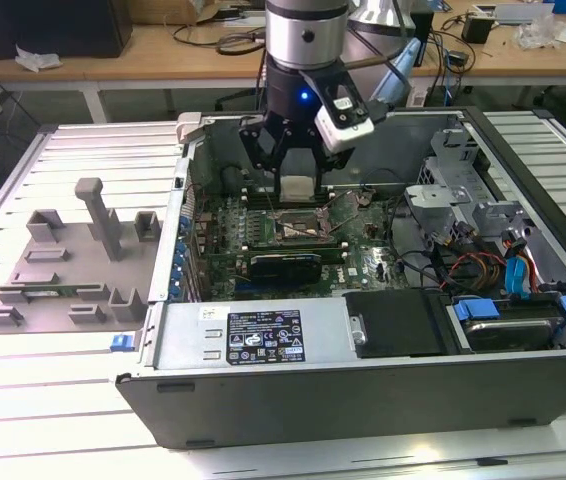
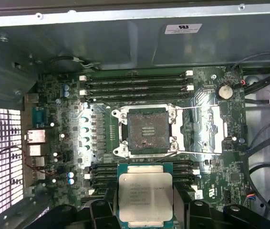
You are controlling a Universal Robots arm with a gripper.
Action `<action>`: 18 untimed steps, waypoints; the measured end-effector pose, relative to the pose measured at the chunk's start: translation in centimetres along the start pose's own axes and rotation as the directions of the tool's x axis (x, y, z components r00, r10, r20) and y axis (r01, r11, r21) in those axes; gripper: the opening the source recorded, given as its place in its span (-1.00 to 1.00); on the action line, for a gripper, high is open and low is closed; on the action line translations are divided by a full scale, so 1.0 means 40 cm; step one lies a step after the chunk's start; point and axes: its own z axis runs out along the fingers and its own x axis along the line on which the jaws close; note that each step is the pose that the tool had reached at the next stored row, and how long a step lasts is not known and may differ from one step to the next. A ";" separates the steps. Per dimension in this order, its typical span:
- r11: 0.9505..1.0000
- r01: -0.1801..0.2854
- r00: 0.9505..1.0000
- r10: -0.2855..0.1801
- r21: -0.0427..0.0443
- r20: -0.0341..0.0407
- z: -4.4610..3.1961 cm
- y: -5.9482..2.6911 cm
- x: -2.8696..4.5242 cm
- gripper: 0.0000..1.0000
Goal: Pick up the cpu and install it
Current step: 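Pick up the cpu and move it towards the insertion slot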
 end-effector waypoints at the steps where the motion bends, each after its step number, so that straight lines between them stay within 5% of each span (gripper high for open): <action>1: 1.000 0.000 1.000 0.000 0.000 0.000 0.005 0.001 -0.003 0.09; 9: 1.000 0.002 1.000 -0.002 0.000 0.000 0.050 0.011 -0.018 0.09; 18: 1.000 0.013 1.000 -0.013 0.000 0.000 0.103 0.047 -0.027 0.09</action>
